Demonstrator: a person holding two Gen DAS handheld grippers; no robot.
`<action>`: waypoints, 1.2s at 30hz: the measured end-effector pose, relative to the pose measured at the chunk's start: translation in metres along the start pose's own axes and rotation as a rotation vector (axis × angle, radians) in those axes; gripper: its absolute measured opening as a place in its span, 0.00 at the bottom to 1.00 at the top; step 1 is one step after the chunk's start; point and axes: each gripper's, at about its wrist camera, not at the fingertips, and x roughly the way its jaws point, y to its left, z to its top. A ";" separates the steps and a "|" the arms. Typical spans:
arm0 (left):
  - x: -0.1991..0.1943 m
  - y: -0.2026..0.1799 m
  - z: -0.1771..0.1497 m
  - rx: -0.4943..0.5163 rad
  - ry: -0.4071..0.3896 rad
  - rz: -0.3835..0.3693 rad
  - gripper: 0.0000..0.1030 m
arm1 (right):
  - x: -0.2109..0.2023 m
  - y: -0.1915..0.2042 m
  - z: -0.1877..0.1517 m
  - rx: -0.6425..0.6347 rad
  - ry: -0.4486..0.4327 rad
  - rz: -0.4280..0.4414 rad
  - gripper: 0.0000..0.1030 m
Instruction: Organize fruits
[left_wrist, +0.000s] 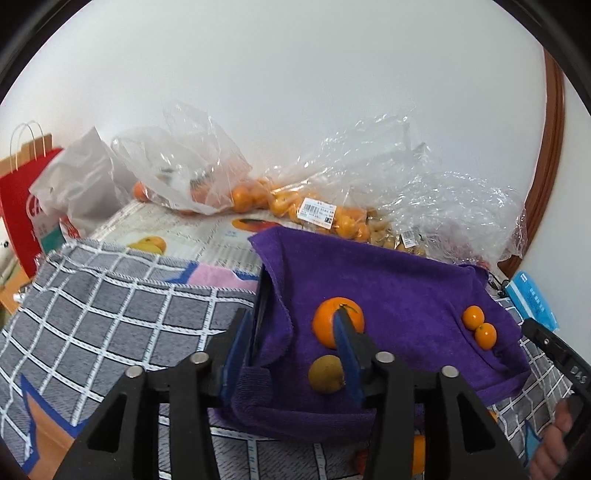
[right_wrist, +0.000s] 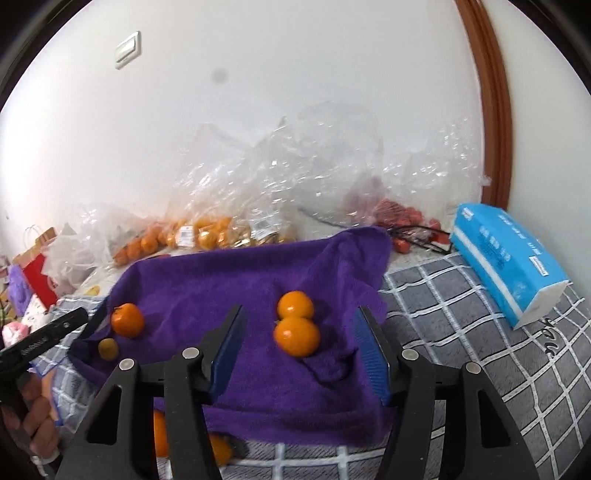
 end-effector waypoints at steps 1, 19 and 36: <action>-0.002 0.000 0.000 0.002 -0.006 0.000 0.48 | -0.002 0.003 -0.001 0.007 0.019 0.014 0.55; -0.014 0.010 0.007 -0.073 -0.003 -0.071 0.49 | -0.006 0.051 -0.062 -0.095 0.240 0.143 0.49; -0.011 0.017 0.008 -0.118 0.029 -0.099 0.50 | 0.001 0.043 -0.064 -0.071 0.265 0.129 0.41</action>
